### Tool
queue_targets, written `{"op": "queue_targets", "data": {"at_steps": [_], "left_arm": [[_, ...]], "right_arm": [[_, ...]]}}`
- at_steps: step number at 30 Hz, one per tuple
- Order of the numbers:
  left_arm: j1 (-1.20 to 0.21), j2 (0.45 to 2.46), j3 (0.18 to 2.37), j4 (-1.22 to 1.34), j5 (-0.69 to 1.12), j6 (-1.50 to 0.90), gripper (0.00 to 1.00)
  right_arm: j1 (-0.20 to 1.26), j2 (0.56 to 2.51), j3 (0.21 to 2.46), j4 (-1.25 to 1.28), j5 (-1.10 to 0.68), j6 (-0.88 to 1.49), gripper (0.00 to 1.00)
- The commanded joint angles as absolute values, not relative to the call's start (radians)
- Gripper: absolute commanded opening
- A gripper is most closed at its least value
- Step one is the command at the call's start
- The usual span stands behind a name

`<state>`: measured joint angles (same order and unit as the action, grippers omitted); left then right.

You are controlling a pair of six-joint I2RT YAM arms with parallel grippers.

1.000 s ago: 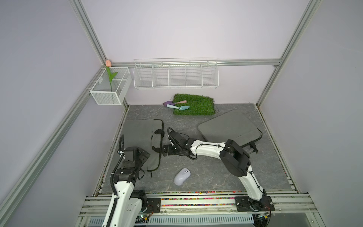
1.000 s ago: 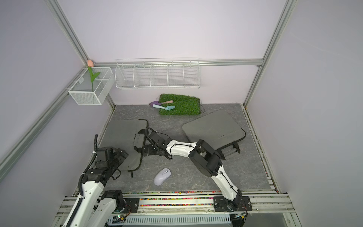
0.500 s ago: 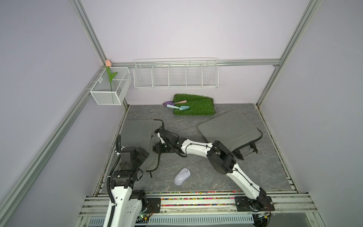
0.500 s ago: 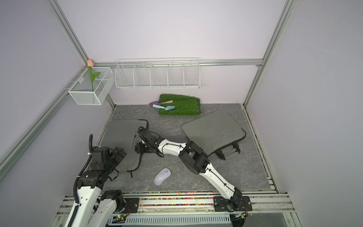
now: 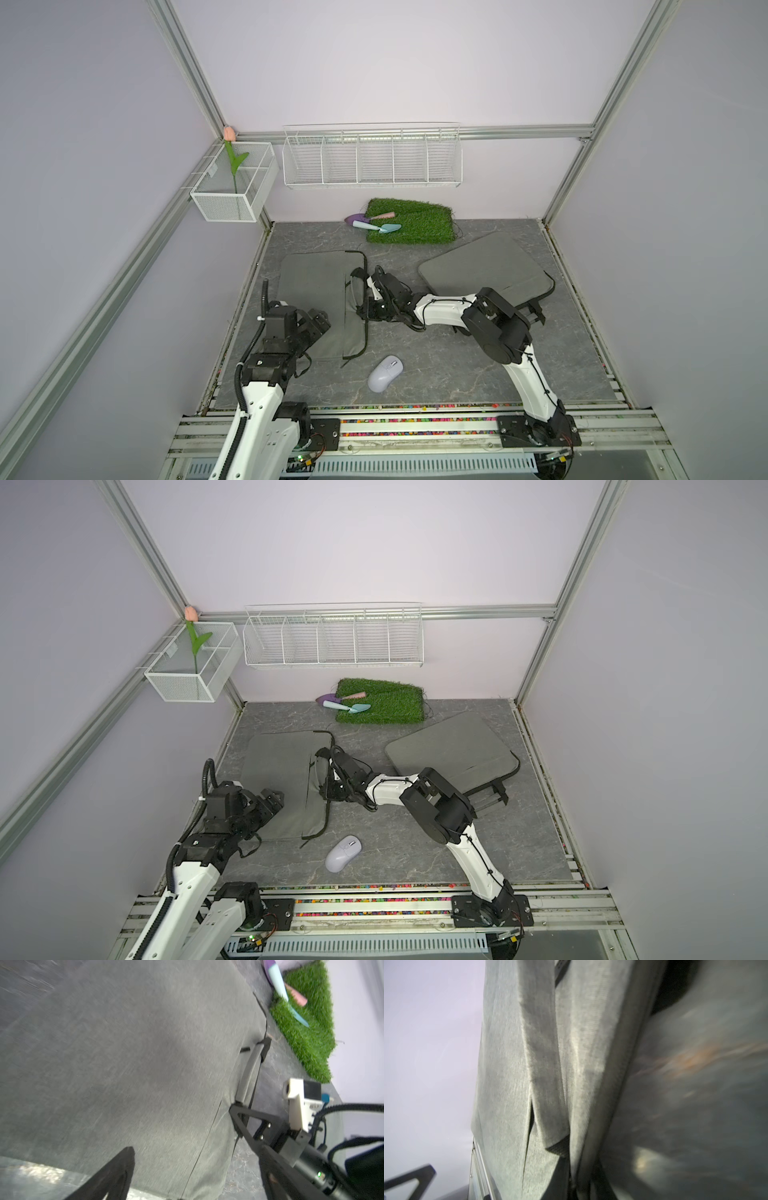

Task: Put the mouse into the laptop bag
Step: Move the zippered laptop bag to the center of the board, then unzip the zipper on the zippered laptop bag.

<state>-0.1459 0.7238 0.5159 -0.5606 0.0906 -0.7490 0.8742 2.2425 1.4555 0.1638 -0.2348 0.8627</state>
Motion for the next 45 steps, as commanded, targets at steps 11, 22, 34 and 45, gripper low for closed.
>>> {"op": "queue_targets", "data": {"at_steps": [11, 22, 34, 45], "left_arm": [[-0.321, 0.845, 0.505, -0.45, 0.064, -0.831, 0.9], [-0.306, 1.011, 0.63, -0.368, -0.037, -0.793, 0.93], [-0.21, 1.363, 0.7, -0.212, 0.043, -0.767, 0.9], [-0.204, 1.355, 0.684, -0.219, -0.022, -0.753, 0.9]], "right_arm": [[0.741, 2.229, 1.573, -0.191, -0.078, 0.642, 0.19], [0.727, 2.108, 1.588, -0.311, 0.026, 0.531, 0.77], [0.99, 1.779, 1.187, -0.256, 0.184, 0.658, 0.81], [1.225, 1.936, 1.309, -0.365, 0.305, 0.755, 0.8]]}}
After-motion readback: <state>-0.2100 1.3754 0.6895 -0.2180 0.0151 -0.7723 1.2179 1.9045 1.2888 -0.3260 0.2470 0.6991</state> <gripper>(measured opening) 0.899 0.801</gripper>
